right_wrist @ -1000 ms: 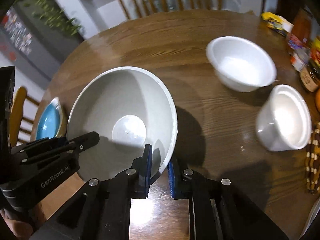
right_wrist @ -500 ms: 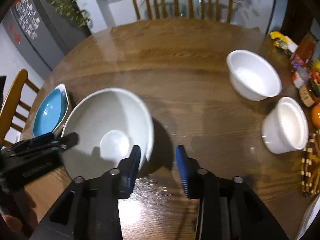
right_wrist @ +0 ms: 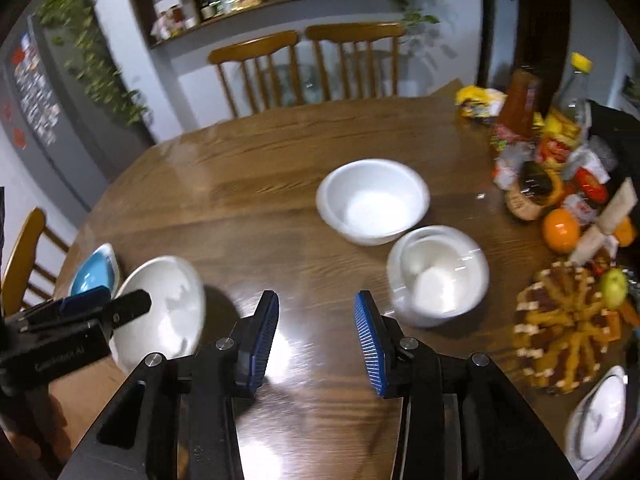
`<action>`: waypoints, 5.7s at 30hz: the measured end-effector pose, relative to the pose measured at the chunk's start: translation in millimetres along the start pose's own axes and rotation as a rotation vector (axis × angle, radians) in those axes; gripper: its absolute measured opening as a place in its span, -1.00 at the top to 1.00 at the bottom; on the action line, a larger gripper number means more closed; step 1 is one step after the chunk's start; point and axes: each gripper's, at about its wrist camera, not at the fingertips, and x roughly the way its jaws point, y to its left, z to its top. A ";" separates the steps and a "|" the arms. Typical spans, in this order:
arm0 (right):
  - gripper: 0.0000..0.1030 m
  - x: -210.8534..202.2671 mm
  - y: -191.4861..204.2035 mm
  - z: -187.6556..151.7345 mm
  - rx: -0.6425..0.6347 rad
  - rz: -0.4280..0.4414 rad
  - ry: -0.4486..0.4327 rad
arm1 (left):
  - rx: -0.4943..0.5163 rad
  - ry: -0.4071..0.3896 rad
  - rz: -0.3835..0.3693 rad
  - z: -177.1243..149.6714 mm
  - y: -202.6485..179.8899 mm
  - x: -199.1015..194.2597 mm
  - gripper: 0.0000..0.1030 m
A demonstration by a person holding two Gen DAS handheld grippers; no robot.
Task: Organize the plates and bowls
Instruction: 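Open both grippers and move them to the medium white bowl rim, then close both grippers on the rim of the medium white bowl, then lift the medium white bowl with both grippers over the large white bowl, then lower the medium white bowl into the large white bowl with both grippers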
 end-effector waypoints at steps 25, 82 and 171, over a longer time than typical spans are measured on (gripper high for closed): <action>0.22 105.0 -115.2 89.0 0.007 -0.006 0.120 | -0.006 0.080 0.044 79.2 -102.5 116.4 -0.37; 0.86 151.9 -105.2 94.1 -0.044 0.069 0.236 | 0.068 0.162 0.038 85.5 -113.0 164.6 0.71; 0.85 68.8 122.0 -7.1 -0.211 0.187 0.224 | 0.042 0.122 0.125 -28.8 83.6 26.0 0.69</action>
